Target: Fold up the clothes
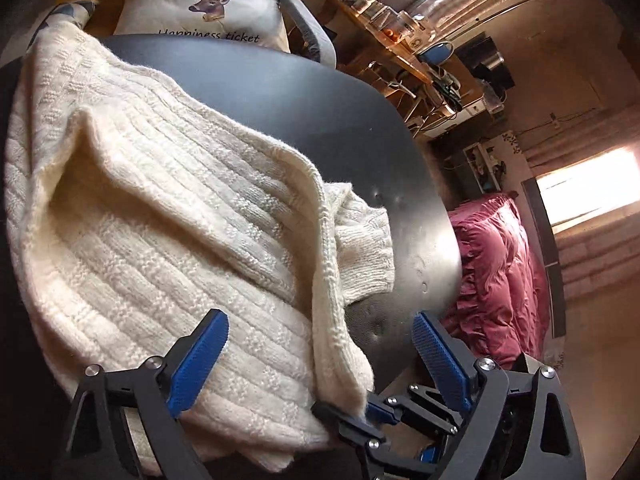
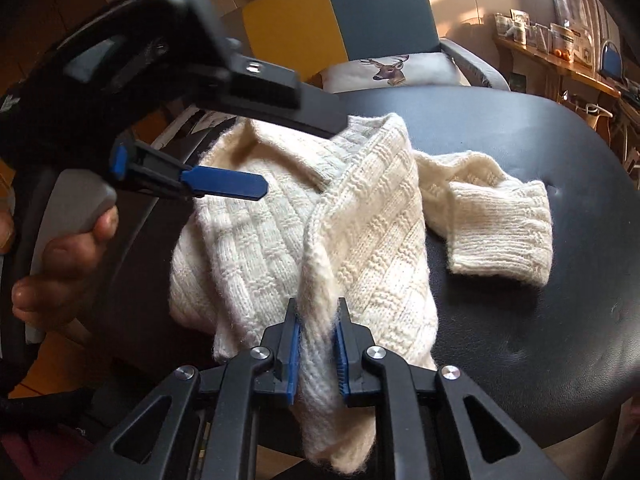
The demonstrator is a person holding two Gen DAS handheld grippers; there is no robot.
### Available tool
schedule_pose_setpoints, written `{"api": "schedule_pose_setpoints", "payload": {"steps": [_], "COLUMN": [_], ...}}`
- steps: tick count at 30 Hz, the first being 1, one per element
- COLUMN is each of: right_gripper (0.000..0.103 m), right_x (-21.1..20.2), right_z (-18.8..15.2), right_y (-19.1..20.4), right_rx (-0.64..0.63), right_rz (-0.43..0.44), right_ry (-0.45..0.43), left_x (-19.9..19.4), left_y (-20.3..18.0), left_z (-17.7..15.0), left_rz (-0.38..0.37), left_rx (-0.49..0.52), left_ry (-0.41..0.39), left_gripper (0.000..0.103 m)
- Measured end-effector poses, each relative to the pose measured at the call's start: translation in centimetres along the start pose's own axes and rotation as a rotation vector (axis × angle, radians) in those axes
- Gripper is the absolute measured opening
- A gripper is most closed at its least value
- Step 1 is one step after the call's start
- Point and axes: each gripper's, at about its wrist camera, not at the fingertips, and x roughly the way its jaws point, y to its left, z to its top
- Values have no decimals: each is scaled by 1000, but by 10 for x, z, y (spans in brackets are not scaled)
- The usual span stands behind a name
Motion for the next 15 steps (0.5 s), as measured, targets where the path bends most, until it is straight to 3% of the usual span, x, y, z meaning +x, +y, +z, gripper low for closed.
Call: {"api": "schedule_pose_setpoints", "payload": {"steps": [4,6,10,13,14,15], "right_gripper": [16,16,18,21,22,24], "right_x": [2,2,6,4,4,4], "right_z": [-6,-9,-9,-9,-9,-9], "right_y": [8,13,22,23,25,27], "right_rx": [-58,-84,-117,-127,-134,-146], "right_rz": [-58,-86,-120,-137,-147,-162], "right_ry": [-14,-20,-21,-19,-18,-17], "left_x": [23,32,46,47,46,46], "left_y": [-7,-19,-36,-37,-36,-36], "left_z": [1,1,-2,-6,-8,-9], "left_rz": [32,53,87,97,98,100], "left_rx": [21,51,113,127,129,130], "left_ry": [30,45,76,68,64,60], "left_gripper": [88,74,58,30,14,9]}}
